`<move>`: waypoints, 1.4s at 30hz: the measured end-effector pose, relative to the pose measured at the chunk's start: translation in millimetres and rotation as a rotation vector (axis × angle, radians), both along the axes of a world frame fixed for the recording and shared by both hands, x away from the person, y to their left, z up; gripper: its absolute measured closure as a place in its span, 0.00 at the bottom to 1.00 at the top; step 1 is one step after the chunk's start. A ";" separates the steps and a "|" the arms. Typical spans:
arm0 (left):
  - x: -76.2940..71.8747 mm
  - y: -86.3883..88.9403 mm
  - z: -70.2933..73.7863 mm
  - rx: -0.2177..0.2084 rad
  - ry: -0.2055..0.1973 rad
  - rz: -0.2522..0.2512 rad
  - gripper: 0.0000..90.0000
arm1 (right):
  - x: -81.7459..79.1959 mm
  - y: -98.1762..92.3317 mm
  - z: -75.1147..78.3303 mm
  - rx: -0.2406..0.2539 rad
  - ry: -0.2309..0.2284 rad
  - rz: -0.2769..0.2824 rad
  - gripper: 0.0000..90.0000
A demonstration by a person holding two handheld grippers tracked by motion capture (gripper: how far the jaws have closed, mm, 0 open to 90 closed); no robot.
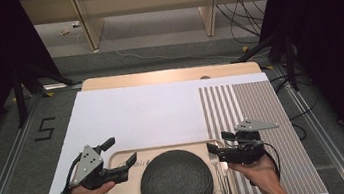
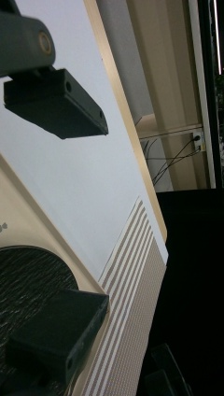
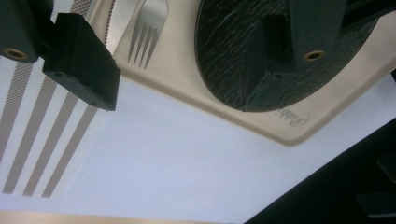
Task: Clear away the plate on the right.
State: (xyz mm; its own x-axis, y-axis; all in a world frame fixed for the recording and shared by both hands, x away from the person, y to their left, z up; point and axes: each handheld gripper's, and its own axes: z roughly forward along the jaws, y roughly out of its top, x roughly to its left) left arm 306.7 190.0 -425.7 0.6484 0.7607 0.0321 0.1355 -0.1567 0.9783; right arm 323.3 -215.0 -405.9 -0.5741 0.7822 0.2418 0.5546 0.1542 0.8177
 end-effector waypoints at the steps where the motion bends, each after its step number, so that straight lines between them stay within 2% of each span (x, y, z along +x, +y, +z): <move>1: -0.1 -0.1 0.0 0.000 0.000 0.000 0.17 | -0.7 -1.4 0.6 0.002 -0.014 -0.006 0.32; 8: -0.9 -0.8 0.0 -0.004 0.008 -0.006 0.17 | -7.3 -10.3 5.6 0.025 -0.086 -0.021 0.30; 15: -1.1 -1.2 -0.2 -0.003 0.012 -0.009 0.17 | -16.4 -13.7 7.2 0.027 -0.130 -0.025 0.28; 27: -2.4 -1.7 0.0 -0.008 0.017 -0.011 0.17 | -31.2 -12.3 7.6 0.016 -0.171 -0.022 0.24; 42: -2.1 -2.1 -0.2 -0.011 0.021 -0.012 0.17 | -33.5 -17.6 8.3 0.024 -0.195 -0.040 0.22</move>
State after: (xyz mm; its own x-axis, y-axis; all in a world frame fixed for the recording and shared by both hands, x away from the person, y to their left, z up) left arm 304.7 187.8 -425.9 0.6581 0.7529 0.0101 0.1540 -0.1478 0.9770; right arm 289.7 -232.6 -397.6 -0.5809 0.8005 0.1476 0.3901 0.1147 0.9136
